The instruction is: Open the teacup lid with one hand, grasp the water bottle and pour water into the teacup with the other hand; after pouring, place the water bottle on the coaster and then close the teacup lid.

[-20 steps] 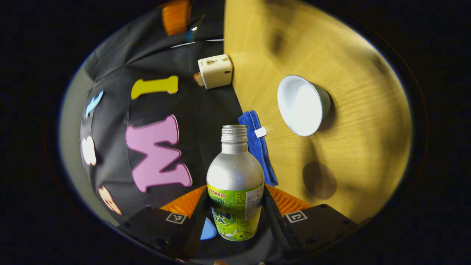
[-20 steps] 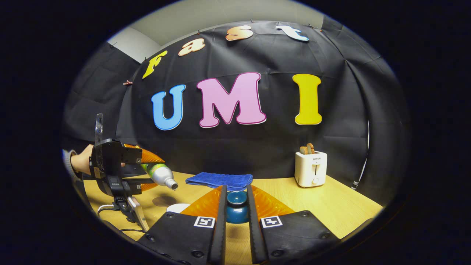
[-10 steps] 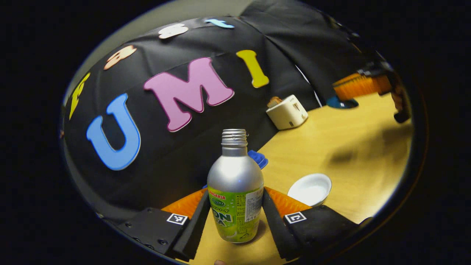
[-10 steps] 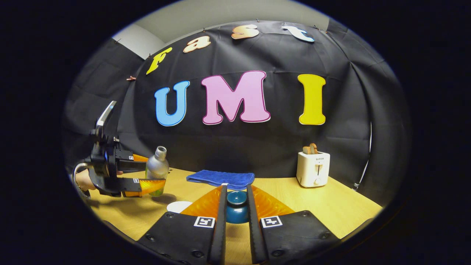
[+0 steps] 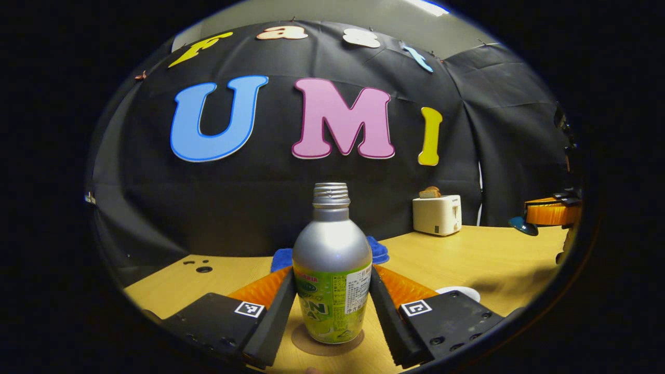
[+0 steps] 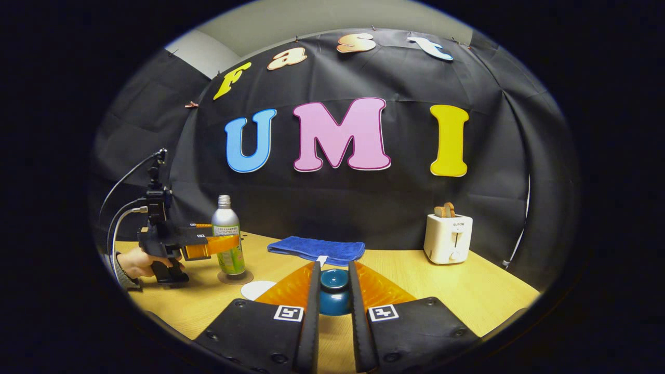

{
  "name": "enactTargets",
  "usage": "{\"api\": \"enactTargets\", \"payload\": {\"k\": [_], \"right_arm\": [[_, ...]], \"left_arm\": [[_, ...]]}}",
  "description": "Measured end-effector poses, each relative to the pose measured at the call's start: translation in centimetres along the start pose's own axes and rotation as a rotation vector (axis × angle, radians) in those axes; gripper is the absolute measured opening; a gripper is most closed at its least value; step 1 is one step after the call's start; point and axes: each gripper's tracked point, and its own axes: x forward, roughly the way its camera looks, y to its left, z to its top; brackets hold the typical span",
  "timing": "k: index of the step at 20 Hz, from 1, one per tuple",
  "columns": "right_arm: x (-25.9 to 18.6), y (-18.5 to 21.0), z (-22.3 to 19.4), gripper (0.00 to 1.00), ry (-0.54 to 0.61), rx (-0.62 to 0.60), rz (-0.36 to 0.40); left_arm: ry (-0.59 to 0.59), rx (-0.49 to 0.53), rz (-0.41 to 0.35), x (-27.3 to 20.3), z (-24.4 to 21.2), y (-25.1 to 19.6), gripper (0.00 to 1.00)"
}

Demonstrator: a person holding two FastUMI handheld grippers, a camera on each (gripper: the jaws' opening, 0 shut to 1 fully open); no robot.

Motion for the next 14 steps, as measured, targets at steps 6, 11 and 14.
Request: {"api": "enactTargets", "payload": {"k": [6, 11, 14], "right_arm": [[0.2, 0.2, -0.4, 0.31, 0.009, 0.003, 0.006], [0.2, 0.2, -0.5, 0.31, 0.011, 0.005, 0.006], [0.4, 0.5, -0.9, 0.31, 0.02, 0.006, 0.013]], "left_arm": [[0.042, -0.008, 0.008, 0.7, -1.5, 0.0, 0.81], [0.081, 0.0, 0.002, 0.5, -2.6, -0.2, 0.85], [0.092, -0.009, 0.004, 0.2, -2.2, -0.3, 0.97]]}}
